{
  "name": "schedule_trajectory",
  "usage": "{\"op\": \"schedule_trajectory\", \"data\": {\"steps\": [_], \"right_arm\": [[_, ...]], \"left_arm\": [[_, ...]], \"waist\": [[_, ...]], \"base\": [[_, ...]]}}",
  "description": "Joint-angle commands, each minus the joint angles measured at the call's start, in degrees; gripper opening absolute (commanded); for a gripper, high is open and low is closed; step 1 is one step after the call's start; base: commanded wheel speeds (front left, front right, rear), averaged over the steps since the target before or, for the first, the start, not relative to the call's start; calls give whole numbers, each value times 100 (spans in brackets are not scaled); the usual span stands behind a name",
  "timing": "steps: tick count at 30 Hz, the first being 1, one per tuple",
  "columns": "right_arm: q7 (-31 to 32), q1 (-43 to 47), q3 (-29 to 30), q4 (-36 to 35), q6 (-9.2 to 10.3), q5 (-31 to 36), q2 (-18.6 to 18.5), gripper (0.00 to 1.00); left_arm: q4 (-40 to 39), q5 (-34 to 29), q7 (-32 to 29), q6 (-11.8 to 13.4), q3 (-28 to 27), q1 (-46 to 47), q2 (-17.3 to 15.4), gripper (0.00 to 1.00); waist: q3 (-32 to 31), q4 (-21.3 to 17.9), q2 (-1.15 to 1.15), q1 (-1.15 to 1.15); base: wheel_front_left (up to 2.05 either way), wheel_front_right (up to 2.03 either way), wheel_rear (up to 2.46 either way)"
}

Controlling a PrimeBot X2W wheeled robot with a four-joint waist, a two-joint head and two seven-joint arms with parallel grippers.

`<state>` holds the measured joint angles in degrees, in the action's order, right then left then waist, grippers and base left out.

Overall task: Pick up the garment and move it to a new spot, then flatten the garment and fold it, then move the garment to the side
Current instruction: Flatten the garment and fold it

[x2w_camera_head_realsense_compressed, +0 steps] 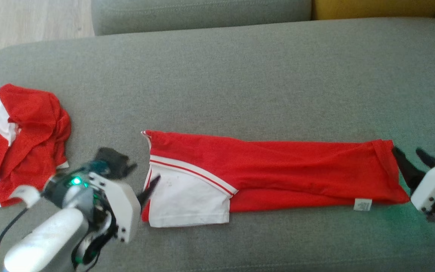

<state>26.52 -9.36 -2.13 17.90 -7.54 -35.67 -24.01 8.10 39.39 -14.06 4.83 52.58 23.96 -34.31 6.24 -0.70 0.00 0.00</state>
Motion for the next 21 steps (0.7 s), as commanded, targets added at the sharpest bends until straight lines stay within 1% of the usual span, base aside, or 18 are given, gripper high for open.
{"op": "schedule_trajectory", "data": {"steps": [1,6,7,10,13,15,18,21], "right_arm": [[-210,-133,55,-324,5,46,1,100],[-1047,-110,241,-905,5,213,476,100],[-1228,-82,246,-1008,5,265,555,100],[-1795,10,201,-1237,5,534,707,100],[-2416,124,141,-1307,5,886,810,100],[-2849,213,118,-1273,5,1257,833,100],[-3462,327,125,-1086,5,1841,952,100],[-3841,396,101,-856,5,2266,1127,100]], "left_arm": [[-80,41,266,136,-457,243,-95,100],[50,428,1519,668,-1309,107,368,100],[67,535,1786,742,-1495,55,464,100],[91,814,2560,841,-2017,-116,725,100],[71,905,2854,848,-2483,-329,980,100],[13,714,2896,807,-2801,-480,1159,100],[-206,54,2902,647,-3364,-837,1527,100],[-259,-563,2903,386,-3724,-1306,1910,100]], "waist": [[-76,-7,0,0],[-235,-30,0,0],[-260,-38,0,0],[-318,-52,0,0],[-370,-41,0,0],[-398,-25,0,0],[-437,-11,0,0],[-468,-13,0,0]], "base": [[0,0,0],[0,0,0],[0,0,0],[0,0,0],[0,0,0],[0,0,0],[0,0,0],[0,0,0]]}}
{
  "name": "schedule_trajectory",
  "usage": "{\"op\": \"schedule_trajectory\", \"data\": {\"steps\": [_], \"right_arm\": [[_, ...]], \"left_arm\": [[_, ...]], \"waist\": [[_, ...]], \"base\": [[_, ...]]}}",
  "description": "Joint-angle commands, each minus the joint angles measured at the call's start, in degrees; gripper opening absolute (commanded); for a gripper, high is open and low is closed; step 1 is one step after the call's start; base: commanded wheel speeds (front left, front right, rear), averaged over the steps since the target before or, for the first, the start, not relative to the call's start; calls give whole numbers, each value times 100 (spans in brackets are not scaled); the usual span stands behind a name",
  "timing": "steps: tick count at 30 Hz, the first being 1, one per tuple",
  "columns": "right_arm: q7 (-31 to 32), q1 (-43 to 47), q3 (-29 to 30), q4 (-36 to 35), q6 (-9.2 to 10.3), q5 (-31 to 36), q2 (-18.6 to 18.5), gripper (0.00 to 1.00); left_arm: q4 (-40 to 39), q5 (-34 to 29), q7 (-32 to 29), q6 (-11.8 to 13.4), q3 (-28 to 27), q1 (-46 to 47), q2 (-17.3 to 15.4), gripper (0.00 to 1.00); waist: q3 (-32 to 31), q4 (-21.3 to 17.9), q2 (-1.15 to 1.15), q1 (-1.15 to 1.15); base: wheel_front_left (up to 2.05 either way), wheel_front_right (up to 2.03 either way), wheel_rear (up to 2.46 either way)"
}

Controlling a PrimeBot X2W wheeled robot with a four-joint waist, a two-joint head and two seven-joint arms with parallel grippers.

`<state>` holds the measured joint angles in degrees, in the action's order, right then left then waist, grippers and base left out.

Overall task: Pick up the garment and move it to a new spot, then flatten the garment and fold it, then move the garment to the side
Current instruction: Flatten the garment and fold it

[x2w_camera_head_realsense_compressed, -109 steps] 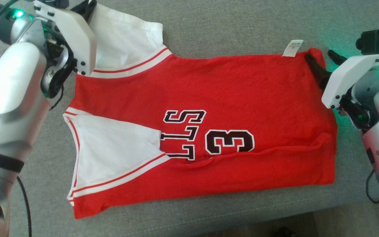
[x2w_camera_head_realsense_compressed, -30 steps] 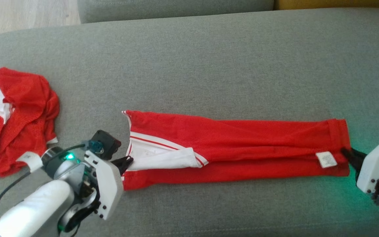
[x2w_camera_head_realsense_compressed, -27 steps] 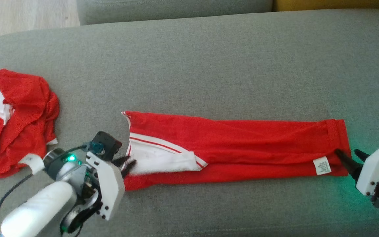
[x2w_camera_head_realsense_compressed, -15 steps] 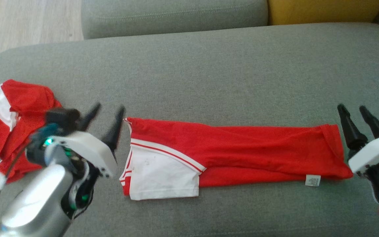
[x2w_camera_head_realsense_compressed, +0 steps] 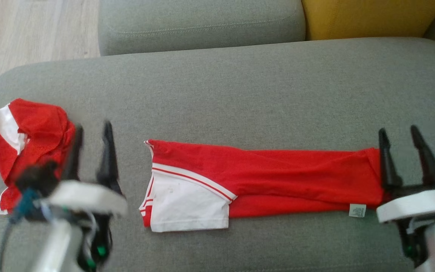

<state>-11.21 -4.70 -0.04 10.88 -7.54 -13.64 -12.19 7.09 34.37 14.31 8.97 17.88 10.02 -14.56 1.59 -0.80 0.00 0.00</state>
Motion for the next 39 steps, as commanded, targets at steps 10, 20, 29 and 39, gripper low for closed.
{"op": "schedule_trajectory", "data": {"steps": [10,20,29,39], "right_arm": [[-308,-150,108,343,5,494,324,100],[924,-688,926,1090,5,285,728,100],[1960,-1012,1476,1566,5,638,888,100],[2680,-1082,1351,1694,5,675,926,100]], "left_arm": [[100,-1195,68,-872,-1042,-460,680,100],[283,-1624,68,-1290,-1416,-212,977,100],[398,-1797,69,-1457,-1532,13,1106,100],[445,-1897,69,-1540,-1691,117,1149,100]], "waist": [[100,22,0,0],[547,11,0,0],[800,42,0,0],[946,37,0,0]], "base": [[0,0,0],[0,0,0],[0,0,0],[0,0,0]]}}
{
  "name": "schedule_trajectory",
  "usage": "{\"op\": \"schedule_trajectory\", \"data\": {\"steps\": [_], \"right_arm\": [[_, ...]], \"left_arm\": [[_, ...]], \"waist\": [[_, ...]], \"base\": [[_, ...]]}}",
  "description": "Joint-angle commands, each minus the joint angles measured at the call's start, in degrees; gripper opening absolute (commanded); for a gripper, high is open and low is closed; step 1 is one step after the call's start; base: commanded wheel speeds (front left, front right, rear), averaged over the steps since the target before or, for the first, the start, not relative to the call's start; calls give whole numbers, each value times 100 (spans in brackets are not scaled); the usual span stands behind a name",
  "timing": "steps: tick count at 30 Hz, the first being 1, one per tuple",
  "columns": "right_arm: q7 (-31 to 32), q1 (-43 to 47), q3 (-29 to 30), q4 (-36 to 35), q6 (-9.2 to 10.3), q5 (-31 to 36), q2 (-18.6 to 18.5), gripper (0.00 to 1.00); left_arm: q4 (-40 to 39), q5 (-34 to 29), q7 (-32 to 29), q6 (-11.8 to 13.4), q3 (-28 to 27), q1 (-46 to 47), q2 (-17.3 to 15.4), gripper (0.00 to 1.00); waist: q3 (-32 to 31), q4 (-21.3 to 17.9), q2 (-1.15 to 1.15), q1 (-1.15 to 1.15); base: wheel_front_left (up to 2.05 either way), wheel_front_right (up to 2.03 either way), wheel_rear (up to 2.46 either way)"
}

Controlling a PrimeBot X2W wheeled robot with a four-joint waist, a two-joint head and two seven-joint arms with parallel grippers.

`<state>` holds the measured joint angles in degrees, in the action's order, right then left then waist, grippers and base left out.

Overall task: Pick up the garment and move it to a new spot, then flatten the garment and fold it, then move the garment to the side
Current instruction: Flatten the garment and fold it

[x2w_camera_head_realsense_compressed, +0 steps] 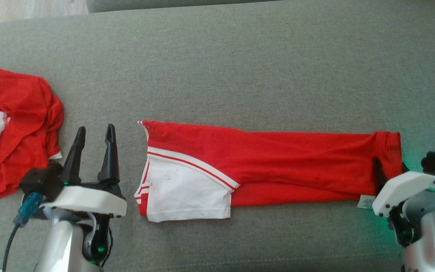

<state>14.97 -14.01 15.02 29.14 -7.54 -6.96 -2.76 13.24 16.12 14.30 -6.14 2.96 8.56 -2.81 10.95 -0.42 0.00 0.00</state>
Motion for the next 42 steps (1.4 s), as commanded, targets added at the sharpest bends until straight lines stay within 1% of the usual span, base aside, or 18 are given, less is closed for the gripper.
{"op": "schedule_trajectory", "data": {"steps": [1,4,5,6,7,12,16,21,24,26,27,29,31,33,34,36,39,42], "right_arm": [[132,-158,-164,-127,5,-24,-16,100],[330,-152,-275,-115,5,-203,-14,100],[367,-144,-310,-135,5,-245,-14,94],[383,-137,-319,-169,5,-268,-13,21],[382,-132,-292,-206,5,-264,-13,0],[388,-164,-209,-380,5,-160,-20,0],[328,-238,106,-503,5,-21,-120,0],[141,-386,770,-486,5,435,-341,0],[-88,-527,1381,-499,5,1013,-534,0],[-250,-654,1742,-551,5,1362,-501,0],[-298,-704,1829,-585,5,1516,-446,0],[-313,-770,1827,-639,5,1673,-295,0],[-273,-804,1714,-646,5,1672,-190,0],[-203,-825,1571,-654,5,1564,-114,0],[-126,-846,1482,-648,5,1399,-76,0],[172,-906,1271,-628,5,797,-26,0],[579,-891,614,-664,5,-397,-15,0],[818,-747,-2,-894,5,-1345,-14,0]], "left_arm": [[-168,-83,70,-34,-205,270,-24,100],[-162,-101,70,-48,-224,299,-18,100],[-162,-105,70,-51,-234,308,-16,100],[-165,-109,70,-54,-246,316,-15,100],[-169,-112,70,-56,-260,322,-14,100],[-201,-130,70,-66,-308,352,-11,100],[-231,-117,70,-76,-307,382,-9,100],[-224,-97,70,-80,-295,363,-8,100],[-243,-76,70,-69,-323,353,-8,100],[-245,-32,70,-57,-337,339,-8,100],[-244,2,70,-51,-342,329,-8,100],[-237,36,70,-45,-340,301,-8,100],[-233,75,70,-24,-300,266,-8,100],[-216,108,70,-11,-248,231,-8,100],[-205,121,70,-5,-225,212,-8,100],[-191,184,70,9,-191,174,-8,100],[-173,486,70,59,-155,132,-7,100],[-170,577,70,92,-84,115,-7,100]], "waist": [[19,-2,0,0],[27,-11,0,0],[26,-18,0,0],[25,-26,0,0],[24,-36,0,0],[50,-67,0,0],[53,-59,0,0],[19,-39,0,0],[-25,-12,0,0],[-66,1,0,0],[-92,2,0,0],[-150,-6,0,0],[-206,-16,0,0],[-279,-24,0,0],[-321,-29,0,0],[-407,-38,0,0],[-531,-24,0,0],[-634,25,0,0]], "base": [[0,0,0],[0,0,0],[0,0,0],[0,0,0],[0,0,0],[0,0,0],[0,0,0],[0,0,0],[0,0,0],[0,0,0],[0,0,0],[0,0,0],[0,0,0],[0,0,0],[0,0,0],[0,0,0],[0,0,0],[0,0,0]]}}
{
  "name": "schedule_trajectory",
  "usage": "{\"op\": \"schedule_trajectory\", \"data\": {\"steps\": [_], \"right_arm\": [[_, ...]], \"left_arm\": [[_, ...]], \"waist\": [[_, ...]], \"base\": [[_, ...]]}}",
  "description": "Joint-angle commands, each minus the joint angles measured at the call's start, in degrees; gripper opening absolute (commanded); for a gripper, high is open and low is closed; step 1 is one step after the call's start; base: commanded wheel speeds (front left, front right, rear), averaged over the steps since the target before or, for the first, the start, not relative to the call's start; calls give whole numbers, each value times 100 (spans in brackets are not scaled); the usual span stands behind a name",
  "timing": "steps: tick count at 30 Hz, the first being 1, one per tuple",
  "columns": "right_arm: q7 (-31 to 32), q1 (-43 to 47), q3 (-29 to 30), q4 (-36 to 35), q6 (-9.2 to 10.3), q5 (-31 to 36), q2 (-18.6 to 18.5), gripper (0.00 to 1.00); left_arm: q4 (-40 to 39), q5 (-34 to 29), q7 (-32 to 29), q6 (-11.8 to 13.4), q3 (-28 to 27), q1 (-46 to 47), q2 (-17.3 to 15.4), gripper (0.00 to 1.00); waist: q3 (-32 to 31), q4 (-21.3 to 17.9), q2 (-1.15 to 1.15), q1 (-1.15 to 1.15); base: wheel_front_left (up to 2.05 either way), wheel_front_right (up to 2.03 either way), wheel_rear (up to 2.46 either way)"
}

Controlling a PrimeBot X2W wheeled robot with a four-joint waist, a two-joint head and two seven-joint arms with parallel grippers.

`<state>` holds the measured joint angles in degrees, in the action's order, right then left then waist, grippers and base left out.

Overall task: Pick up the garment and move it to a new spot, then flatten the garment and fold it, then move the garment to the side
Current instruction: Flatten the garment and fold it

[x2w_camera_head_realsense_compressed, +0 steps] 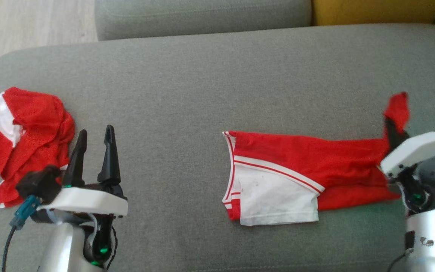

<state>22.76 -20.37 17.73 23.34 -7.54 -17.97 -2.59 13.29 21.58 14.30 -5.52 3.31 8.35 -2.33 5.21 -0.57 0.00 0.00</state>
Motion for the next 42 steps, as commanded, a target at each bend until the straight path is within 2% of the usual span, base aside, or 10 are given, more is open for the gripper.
{"op": "schedule_trajectory", "data": {"steps": [1,6,11,17,18,26,27,28,35,42], "right_arm": [[96,-59,-456,-393,5,-573,-31,0],[178,206,-1375,-662,5,-1855,-30,0],[-114,414,-2344,-714,5,-2788,-30,0],[-623,437,-3052,-381,5,-3301,-30,0],[-818,395,-3360,-225,5,-3479,-30,0],[-1462,118,-4227,479,5,-3611,-29,0],[-1513,88,-4334,534,5,-3593,-29,91],[-1551,67,-4433,556,5,-3647,-29,100],[-1526,12,-5154,399,5,-4190,-29,100],[-1683,-127,-4688,567,5,-3703,-29,100]], "left_arm": [[-181,43,70,43,-100,131,-55,100],[-216,20,70,72,-105,127,-55,100],[-217,35,70,73,-84,150,-55,100],[-188,42,70,81,27,168,-55,100],[-179,65,70,85,70,193,-55,100],[-138,99,70,104,154,240,-54,100],[-137,101,70,105,153,240,-54,100],[-135,102,70,103,151,243,-54,100],[-64,89,70,91,184,217,-54,100],[-67,51,70,89,161,108,-54,100]], "waist": [[-80,60,0,0],[-108,153,0,0],[-59,269,0,0],[30,377,0,0],[81,423,0,0],[198,505,0,0],[211,507,0,0],[223,511,0,0],[166,499,0,0],[-47,337,0,0]], "base": [[0,0,0],[0,0,0],[0,0,0],[0,0,0],[0,0,0],[0,0,0],[0,0,0],[0,0,0],[0,0,0],[0,0,0]]}}
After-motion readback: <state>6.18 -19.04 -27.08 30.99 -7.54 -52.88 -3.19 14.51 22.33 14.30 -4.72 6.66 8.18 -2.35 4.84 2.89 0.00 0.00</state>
